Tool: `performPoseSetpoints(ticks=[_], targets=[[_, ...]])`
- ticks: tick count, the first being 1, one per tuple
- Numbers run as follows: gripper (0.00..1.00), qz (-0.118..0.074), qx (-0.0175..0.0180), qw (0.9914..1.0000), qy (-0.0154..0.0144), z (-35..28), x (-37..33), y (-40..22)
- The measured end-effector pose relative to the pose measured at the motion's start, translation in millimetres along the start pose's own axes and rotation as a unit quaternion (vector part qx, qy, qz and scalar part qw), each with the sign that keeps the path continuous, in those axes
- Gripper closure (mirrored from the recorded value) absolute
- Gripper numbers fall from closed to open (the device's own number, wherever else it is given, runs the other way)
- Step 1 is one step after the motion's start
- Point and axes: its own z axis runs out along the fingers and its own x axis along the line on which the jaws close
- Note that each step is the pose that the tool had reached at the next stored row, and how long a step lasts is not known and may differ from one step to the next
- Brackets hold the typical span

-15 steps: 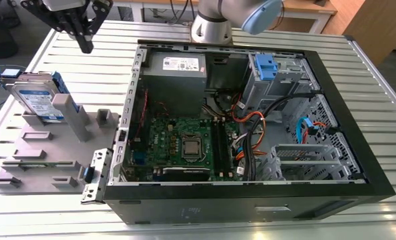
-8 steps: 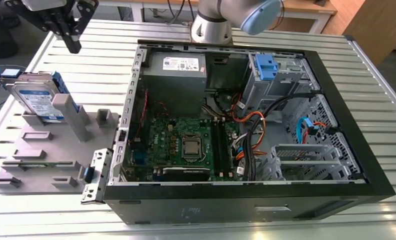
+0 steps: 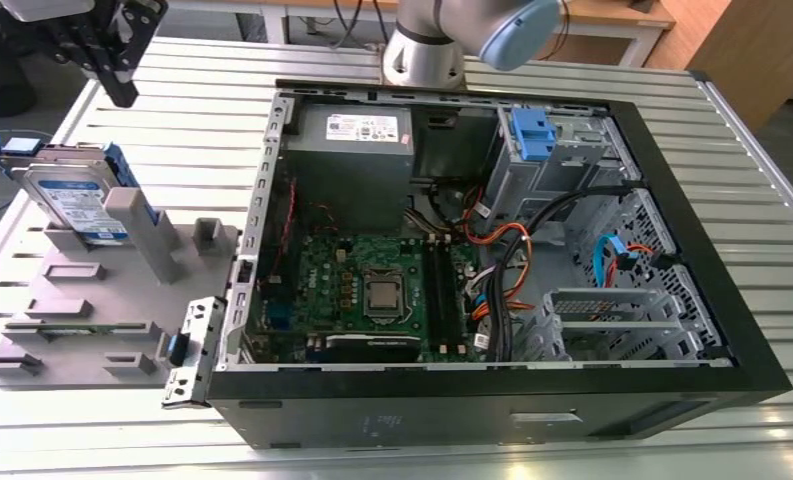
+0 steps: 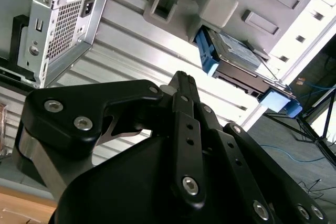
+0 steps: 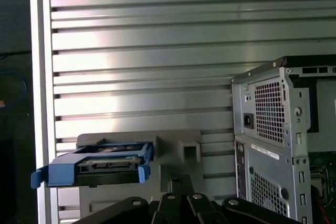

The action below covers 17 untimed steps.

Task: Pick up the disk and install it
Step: 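Reach for the disk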

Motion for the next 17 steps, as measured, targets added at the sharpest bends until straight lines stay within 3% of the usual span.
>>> performPoseSetpoints(ticks=[17], targets=[[0.89,0.0,0.0,1.0,0.0,6.7,55.8,-4.6]])
